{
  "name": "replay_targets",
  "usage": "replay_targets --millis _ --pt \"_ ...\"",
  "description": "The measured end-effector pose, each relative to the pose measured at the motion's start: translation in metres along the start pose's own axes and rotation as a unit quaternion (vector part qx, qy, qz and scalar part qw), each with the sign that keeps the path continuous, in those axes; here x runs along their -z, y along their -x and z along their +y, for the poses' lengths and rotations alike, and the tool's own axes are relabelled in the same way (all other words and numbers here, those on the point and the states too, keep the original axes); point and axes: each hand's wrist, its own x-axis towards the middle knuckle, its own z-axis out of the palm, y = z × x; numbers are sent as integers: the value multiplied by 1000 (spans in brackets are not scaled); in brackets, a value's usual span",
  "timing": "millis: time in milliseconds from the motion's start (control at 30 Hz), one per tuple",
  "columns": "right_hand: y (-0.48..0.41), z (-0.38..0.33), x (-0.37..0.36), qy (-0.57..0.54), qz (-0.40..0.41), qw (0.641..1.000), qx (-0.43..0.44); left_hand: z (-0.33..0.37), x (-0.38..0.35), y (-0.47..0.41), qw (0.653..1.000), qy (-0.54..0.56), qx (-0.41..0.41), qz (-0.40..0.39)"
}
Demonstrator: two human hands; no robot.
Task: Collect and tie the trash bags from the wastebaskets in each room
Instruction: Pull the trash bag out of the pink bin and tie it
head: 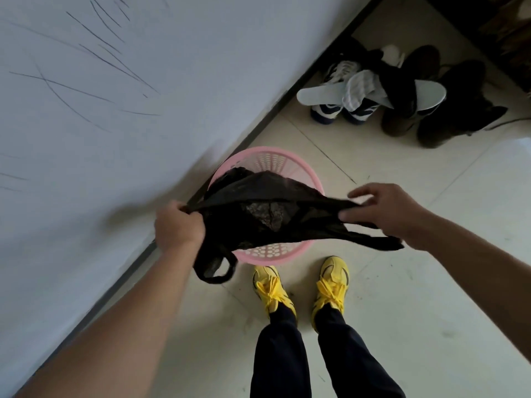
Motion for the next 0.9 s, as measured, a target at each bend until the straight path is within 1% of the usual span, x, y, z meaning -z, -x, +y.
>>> replay_targets --millis 33,67,100,133,167,200,233,333,467,567,667,767,833,900 --pt "0 5 -1 100 7 995 -6 -5 8 -7 1000 -7 17 -15" --pt "1 8 -1 147 11 989 -12 -11 16 -12 998 -14 43 -43" --pt "3 10 -2 152 5 988 -21 -17 21 -16 993 -7 79 -88" --pt "7 10 -4 127 -14 991 -33 -21 26 -14 981 23 121 -149" --pt "11 8 -6 88 -33 994 -46 -23 30 -9 961 63 166 -213" --pt "16 3 -9 43 -43 997 -54 -24 35 -1 939 95 197 -264" --pt "21 -2 -12 -2 -43 998 -55 -23 39 9 924 114 206 -301" --pt "44 -21 -24 -91 -34 995 -27 -19 53 42 901 170 180 -356" --pt "76 -46 -35 -130 -19 991 4 -6 76 82 889 244 113 -370" --pt "98 -60 -36 -140 8 990 24 3 98 108 895 280 53 -344" --pt "122 -68 -35 -132 37 990 37 7 123 127 902 339 6 -266" --pt "147 -69 -34 -119 49 990 54 4 145 147 908 384 -11 -167" --pt "162 -65 -35 -117 76 988 63 -1 156 162 921 379 -41 -83" --pt "177 -56 -39 -114 114 985 67 -10 168 179 934 348 -83 1"
